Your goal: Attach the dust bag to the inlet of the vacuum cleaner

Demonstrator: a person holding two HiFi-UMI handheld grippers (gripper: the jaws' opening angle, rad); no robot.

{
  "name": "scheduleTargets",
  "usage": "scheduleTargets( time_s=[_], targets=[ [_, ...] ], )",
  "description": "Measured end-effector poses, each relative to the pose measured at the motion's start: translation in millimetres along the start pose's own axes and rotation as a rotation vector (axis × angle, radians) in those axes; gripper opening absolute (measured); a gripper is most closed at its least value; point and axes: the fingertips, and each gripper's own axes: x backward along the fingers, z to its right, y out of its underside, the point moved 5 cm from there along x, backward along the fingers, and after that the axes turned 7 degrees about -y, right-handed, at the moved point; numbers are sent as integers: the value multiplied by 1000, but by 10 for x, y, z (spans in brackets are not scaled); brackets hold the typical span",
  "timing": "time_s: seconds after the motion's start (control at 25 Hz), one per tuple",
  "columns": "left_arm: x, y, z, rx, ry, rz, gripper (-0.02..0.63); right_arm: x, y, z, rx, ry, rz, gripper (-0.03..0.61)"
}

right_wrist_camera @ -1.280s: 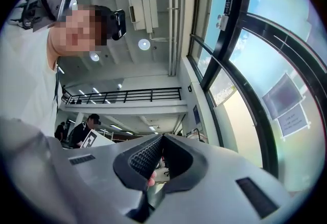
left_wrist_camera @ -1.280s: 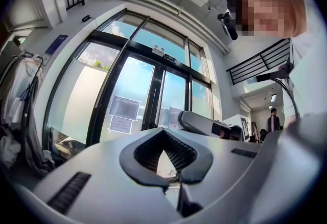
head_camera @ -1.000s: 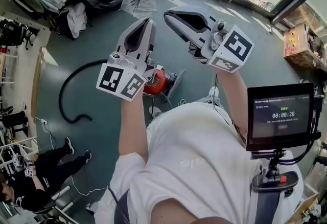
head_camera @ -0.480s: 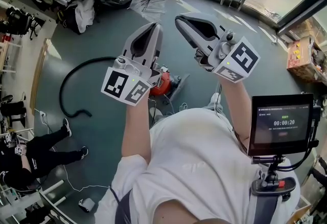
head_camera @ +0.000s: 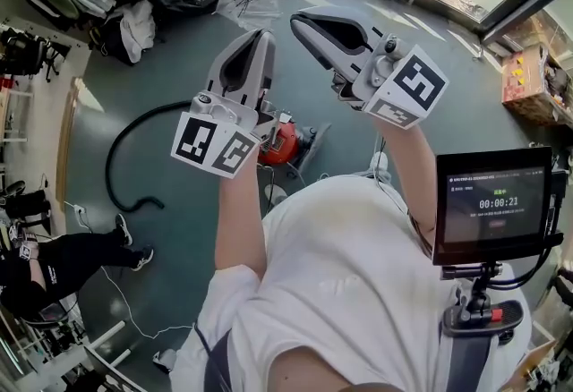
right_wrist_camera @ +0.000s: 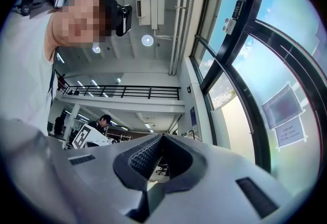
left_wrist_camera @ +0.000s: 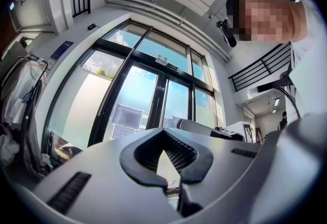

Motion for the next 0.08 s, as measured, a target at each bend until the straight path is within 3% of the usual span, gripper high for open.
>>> scheduleTargets(
  time_s=[0.08],
  targets=[
    [-31, 3, 1, 1, 0, -4, 6, 24, -8, 31, -9, 10, 8, 3]
  ],
)
